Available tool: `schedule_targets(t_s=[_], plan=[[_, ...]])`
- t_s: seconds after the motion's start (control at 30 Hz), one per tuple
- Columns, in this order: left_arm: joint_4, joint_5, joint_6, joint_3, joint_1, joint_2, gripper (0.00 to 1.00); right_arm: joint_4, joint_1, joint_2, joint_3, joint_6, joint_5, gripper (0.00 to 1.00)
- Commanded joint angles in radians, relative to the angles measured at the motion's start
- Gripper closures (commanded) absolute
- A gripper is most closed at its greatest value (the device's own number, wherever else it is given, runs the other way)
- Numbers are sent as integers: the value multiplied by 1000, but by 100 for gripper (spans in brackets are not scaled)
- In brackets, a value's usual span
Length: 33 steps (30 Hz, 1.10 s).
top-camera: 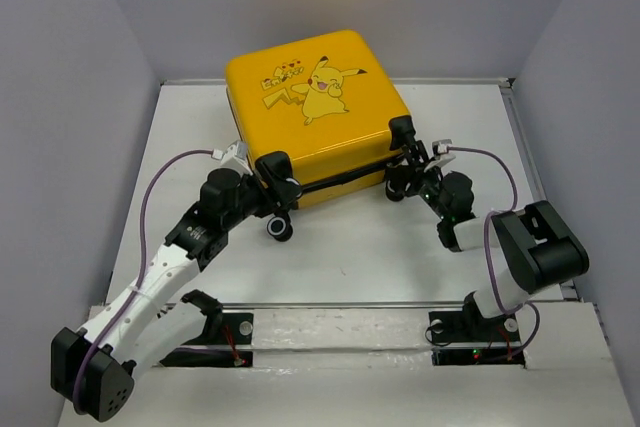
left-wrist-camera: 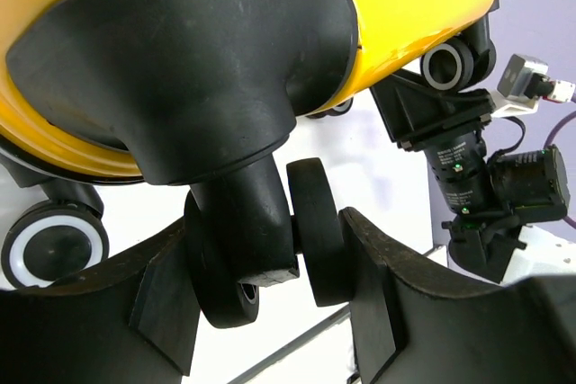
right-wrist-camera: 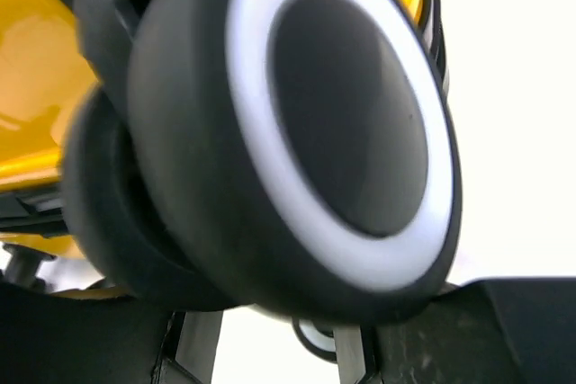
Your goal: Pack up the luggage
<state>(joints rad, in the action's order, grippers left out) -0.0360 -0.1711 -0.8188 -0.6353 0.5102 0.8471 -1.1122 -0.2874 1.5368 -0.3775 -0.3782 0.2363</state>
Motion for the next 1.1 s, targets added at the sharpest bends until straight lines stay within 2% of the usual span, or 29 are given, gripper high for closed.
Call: schedule_targets(t_s=[0.0,0.13,0.2,0.3,0.33,0.37,0.43,0.47,0.5,0.67,0.77,0.83,0.87,0.9,0.93,1.03,1.07], plan=[[258,-133,72,-29,27,-114,94,-186,-1,61,-73,67,-34,51],[277,-134,70,-21,27,-102,94,-181,-1,85,-87,73,-19,45],[286,-139,70,-21,27,-94,94,-195,-1,94,-93,62,6,46],[288,-143,70,-27,27,-89,94,-175,-1,106,-129,42,99,58],[289,-142,72,-26,27,-91,94,-217,-1,109,-126,32,95,66],[288,-139,75,-24,27,-94,94,-233,-1,108,-121,25,87,69],[283,-136,75,-23,27,-97,94,-215,-1,102,-132,28,87,78],[283,-137,75,-21,27,-97,94,-204,-1,100,-138,30,89,88],[286,-139,75,-20,27,-92,94,-196,-1,92,-139,30,84,92],[334,-157,63,-12,27,-69,94,-232,-28,56,-87,-11,87,93],[378,-185,43,-30,27,-25,94,-196,-155,5,-35,8,-10,93],[425,-208,15,-55,27,13,94,-160,-267,-15,-17,68,-170,93],[442,-214,6,-66,28,27,94,-156,-383,-12,-6,87,-231,93],[471,-220,-12,-87,31,53,94,-169,-436,-3,-5,119,-355,93],[484,-220,-22,-96,34,64,94,-175,-528,17,-4,128,-414,93],[522,-228,-54,-128,48,105,94,-179,-614,49,-35,142,-547,93],[547,-234,-72,-136,51,116,94,-172,-631,77,-50,140,-546,93]])
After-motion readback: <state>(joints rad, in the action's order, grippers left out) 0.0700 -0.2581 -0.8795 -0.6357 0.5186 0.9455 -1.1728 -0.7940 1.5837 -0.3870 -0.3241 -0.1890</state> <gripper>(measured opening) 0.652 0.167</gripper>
